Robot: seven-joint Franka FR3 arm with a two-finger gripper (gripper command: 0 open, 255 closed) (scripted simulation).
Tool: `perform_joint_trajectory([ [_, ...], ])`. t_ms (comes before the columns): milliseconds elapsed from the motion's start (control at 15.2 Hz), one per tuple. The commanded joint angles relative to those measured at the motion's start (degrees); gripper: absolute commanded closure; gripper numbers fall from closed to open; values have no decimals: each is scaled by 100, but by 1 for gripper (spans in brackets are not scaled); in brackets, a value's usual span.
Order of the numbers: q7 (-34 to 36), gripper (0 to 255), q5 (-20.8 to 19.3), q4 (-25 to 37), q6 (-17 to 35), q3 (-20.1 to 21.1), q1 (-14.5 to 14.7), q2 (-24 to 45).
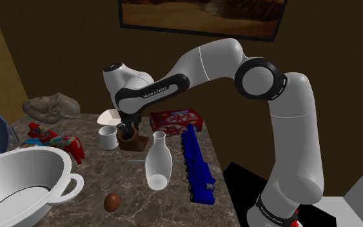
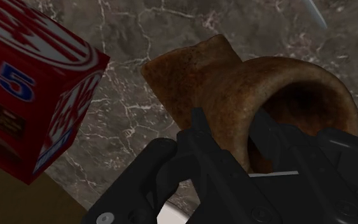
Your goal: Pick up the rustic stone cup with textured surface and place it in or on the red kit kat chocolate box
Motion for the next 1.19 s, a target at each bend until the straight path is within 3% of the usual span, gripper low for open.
perform_joint_trajectory([
  [0,0,255,1,-2,0,0,0,2],
  [396,0,255,1,-2,0,0,0,2],
  [1122,-238,255,147,496,-689,54,10,-231],
])
